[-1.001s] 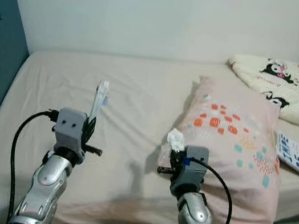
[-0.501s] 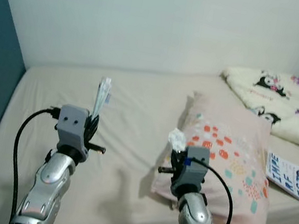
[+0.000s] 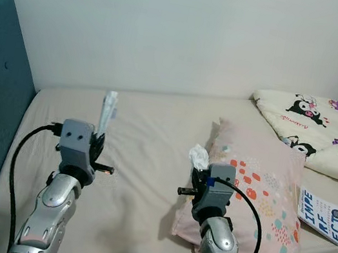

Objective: Clean up the room

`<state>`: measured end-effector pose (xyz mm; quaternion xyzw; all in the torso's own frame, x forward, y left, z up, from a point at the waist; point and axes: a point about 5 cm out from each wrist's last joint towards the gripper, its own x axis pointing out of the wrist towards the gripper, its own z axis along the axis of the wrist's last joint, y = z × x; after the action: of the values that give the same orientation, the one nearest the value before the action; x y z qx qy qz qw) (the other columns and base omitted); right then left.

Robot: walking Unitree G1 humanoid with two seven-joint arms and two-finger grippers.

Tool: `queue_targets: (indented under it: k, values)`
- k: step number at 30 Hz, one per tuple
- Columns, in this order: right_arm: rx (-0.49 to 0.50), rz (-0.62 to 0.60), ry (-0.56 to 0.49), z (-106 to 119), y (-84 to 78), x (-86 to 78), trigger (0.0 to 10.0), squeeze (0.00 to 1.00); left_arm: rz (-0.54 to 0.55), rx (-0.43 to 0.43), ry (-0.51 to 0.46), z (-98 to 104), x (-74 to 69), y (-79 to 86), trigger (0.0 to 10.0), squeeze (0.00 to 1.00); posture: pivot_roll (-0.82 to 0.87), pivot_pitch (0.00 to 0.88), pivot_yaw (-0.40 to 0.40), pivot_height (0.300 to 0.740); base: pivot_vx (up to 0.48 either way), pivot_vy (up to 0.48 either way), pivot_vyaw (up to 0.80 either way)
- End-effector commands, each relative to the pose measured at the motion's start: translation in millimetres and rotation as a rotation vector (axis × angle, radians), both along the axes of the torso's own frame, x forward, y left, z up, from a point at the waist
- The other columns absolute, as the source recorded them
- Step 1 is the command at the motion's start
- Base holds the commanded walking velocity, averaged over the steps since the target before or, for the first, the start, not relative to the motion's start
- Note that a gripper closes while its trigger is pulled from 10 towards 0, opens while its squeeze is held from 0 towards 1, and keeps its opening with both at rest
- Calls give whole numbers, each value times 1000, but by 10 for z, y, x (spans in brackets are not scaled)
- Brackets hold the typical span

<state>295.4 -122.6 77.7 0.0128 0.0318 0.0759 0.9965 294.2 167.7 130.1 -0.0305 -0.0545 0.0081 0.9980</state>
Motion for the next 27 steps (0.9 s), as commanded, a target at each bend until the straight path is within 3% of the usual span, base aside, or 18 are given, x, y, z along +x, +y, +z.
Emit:
queue_targets:
  k: [1,7,8,10,11,16,22,27]
  values:
    - [2,5,2,-4,4,15,10000,0,15,-37,-9,15,11,-2,10000,0,23,0,-72,740,0,0,0]
    - [-12,4,15,-27,-4,5,10000,0,26,-7,-29,17,-4,0,10000,0,30,0,-60,740,0,0,0]
    - [-8,-2,24,-39,-9,2,10000,0,64,42,-50,20,-6,-8,10000,0,40,0,-61,740,0,0,0]
    - [-7,-14,41,-72,-21,-3,10000,0,-71,-62,0,-8,-10,-122,10000,0,43,0,-63,740,0,0,0]
    - [-8,-16,44,-78,-24,-3,10000,0,-84,-85,23,-12,-11,-135,10000,0,45,0,-69,740,0,0,-656]
    - [0,-18,47,-88,-14,0,10000,0,-3,12,47,-51,-13,-55,10000,0,51,0,-75,740,0,0,-800]
    - [7,-19,60,-118,7,5,10000,0,19,3,69,-70,-13,22,10000,0,61,0,-74,740,0,0,-800]
    - [-1,-19,61,-117,7,9,10000,0,10,19,56,-49,-9,-16,10000,0,44,0,-73,740,0,0,-800]
